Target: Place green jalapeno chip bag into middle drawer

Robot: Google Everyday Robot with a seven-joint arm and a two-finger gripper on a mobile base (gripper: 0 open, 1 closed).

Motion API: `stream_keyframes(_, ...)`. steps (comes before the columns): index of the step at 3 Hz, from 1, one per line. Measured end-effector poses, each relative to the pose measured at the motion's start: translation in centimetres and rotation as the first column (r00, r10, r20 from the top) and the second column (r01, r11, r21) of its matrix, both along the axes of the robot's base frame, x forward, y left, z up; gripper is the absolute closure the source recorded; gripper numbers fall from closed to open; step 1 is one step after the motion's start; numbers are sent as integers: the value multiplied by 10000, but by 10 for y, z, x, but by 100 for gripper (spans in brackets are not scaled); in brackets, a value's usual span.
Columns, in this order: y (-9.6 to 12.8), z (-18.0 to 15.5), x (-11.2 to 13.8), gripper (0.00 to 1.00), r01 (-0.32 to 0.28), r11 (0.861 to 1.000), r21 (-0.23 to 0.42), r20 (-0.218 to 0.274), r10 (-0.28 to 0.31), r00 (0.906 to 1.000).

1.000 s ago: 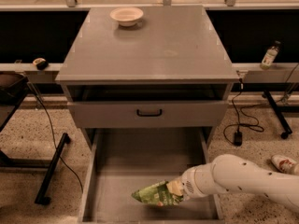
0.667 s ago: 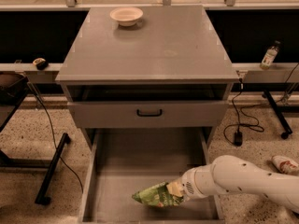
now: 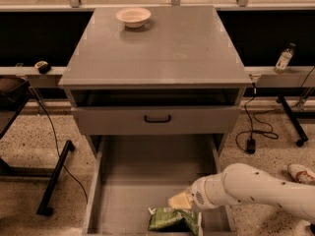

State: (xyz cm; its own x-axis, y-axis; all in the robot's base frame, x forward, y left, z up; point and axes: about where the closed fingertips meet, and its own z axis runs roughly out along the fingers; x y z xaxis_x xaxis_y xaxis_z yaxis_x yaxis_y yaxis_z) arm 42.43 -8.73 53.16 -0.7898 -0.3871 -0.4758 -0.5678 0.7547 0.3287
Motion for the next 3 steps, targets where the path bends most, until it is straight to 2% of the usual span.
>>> stream_keyframes(1, 0, 6, -2, 0, -204, 9996, 177, 287, 198, 9994)
stream_keyframes(2, 10, 31, -11, 0, -904, 9941, 600, 1394, 813, 9869)
stream_keyframes(3, 16, 49, -16, 0, -1455, 9878, 560, 2250, 1295, 9657)
